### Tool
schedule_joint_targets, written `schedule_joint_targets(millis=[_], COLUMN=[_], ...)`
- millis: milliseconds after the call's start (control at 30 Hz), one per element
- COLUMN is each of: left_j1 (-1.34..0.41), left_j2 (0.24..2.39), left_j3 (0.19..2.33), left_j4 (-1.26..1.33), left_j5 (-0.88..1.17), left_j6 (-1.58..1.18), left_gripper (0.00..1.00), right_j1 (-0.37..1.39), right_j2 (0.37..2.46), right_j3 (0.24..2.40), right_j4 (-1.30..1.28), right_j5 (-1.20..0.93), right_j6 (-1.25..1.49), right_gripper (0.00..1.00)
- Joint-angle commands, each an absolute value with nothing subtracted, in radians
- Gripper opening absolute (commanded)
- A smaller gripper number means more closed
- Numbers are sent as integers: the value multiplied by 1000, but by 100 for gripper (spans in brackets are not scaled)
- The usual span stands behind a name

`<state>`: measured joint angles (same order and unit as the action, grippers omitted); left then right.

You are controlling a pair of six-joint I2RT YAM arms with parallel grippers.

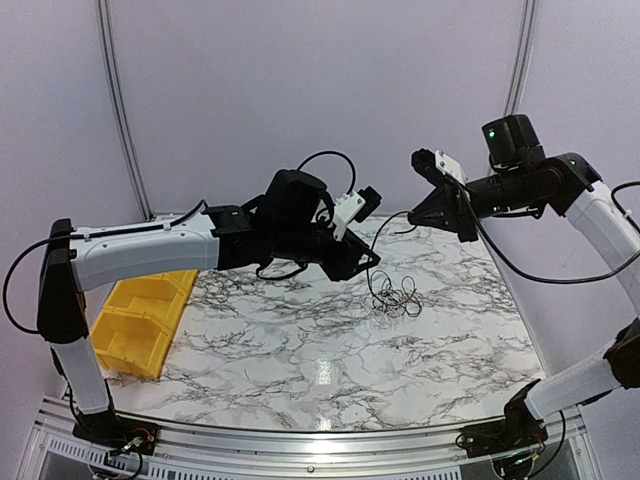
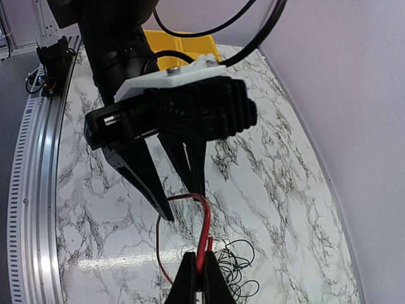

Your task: Untangle the cables

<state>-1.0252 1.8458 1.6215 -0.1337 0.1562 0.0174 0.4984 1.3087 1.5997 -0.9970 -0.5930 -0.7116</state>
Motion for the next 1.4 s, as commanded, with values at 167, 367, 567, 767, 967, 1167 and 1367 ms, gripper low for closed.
schedule_joint_targets(millis=[167,367,567,767,967,1167,1367], left_j1=[-973,-892,-809,-714,-634,-511,-446], left_j2=[1852,1772,1681,1597,1485,1379,1367], left_j3=[1652,1573,1463,1365,1301,1263,1317], left_j4=[-92,-35,53,-96,-283,-418,-590], left_j5=[261,389,410,320,87,-87,-416], left_j6=[-40,-134,-246,-247,-178,-98,-24], left_gripper=[9,0,0,0,0,0,0], right_j1=[510,508,508,480,370,276,274], right_j2=[1317,1316,1319,1292,1242,1234,1210], right_j3=[1576,1371,1362,1412,1323,1247,1216], right_j4=[-934,-868,-867,-901,-928,-923,-907], right_j5=[-511,-356,-375,-332,-346,-379,-365], right_j6=[-663,-701,-686,-685,-692,-692,-686], right_gripper=[0,0,31,47,52,50,50])
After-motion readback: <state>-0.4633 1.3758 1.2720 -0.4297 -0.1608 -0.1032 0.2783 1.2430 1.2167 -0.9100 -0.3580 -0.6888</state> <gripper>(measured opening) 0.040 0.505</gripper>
